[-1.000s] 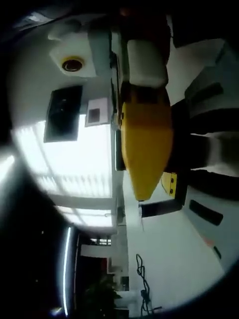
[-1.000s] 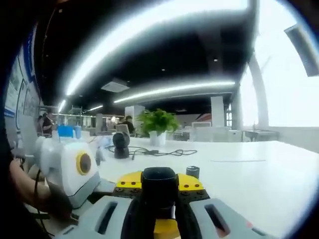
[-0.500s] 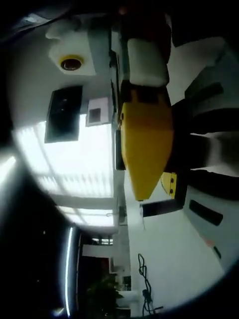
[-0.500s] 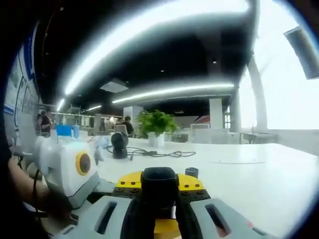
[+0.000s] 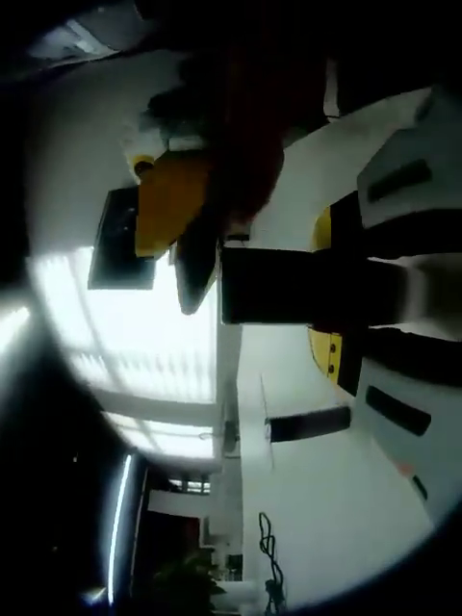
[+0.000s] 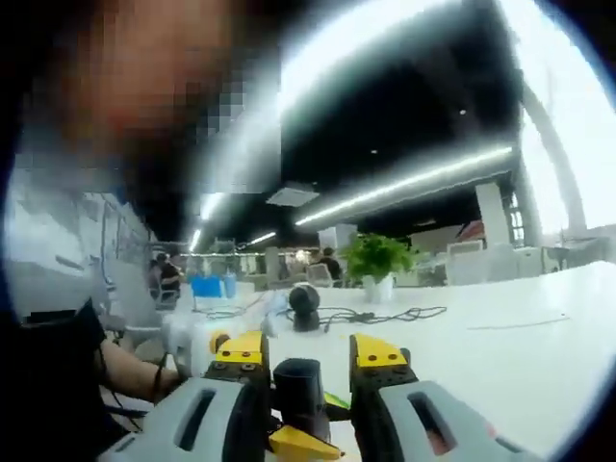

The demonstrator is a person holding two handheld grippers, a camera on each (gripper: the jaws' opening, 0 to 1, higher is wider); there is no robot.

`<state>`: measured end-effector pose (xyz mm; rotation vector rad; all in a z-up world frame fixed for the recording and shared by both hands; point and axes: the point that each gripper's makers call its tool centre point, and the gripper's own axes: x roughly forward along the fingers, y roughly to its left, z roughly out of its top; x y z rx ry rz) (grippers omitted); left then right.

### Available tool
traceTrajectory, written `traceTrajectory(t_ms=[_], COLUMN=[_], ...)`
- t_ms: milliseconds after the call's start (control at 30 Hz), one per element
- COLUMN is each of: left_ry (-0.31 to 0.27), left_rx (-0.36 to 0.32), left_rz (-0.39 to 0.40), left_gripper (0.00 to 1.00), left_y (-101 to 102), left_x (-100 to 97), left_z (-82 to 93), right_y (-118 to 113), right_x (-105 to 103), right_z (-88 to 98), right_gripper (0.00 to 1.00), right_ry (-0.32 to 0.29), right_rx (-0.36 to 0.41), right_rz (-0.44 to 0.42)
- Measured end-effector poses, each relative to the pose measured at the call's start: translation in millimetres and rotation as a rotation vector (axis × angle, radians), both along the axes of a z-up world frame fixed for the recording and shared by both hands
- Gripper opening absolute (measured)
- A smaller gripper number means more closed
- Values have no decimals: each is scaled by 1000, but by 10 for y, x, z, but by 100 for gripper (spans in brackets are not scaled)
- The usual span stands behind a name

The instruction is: Pick up cosmetic bottle twist off cap place on table pick up cap screw tight cap place on table

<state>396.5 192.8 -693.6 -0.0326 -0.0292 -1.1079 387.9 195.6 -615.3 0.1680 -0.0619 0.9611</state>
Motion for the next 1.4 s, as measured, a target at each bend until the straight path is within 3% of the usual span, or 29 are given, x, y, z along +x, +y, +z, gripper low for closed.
traceTrajectory(t_ms=[133, 267, 433, 600, 1033, 1233, 1400], left_ry=[-6, -9, 9, 14, -13, 27, 25], left_rx=[5, 9, 6, 4, 18, 10, 11], left_rz=[-59, -107, -165, -196, -208, -234, -226], left_gripper=[16, 16, 16, 16, 17, 16, 16], left_y=[-73, -120, -144, -166, -175, -186, -179], left_x=[-140, -237, -336, -390, -402, -452, -460], left_z=[0, -1, -4, -1, 25, 7, 4], right_y=[-121, -57, 72, 186, 319, 347, 377], right_x=[-35, -211, -331, -358, -375, -376, -433], right_z=[-42, -27, -166, -256, -312, -333, -337], right_gripper=[26, 28, 28, 30, 29, 28, 28], right_ry=[13, 24, 12, 21, 20, 21, 36], right_rx=[-15, -7, -108, -152, -197, -206, -199], right_rz=[72, 212, 324, 404, 497, 516, 569])
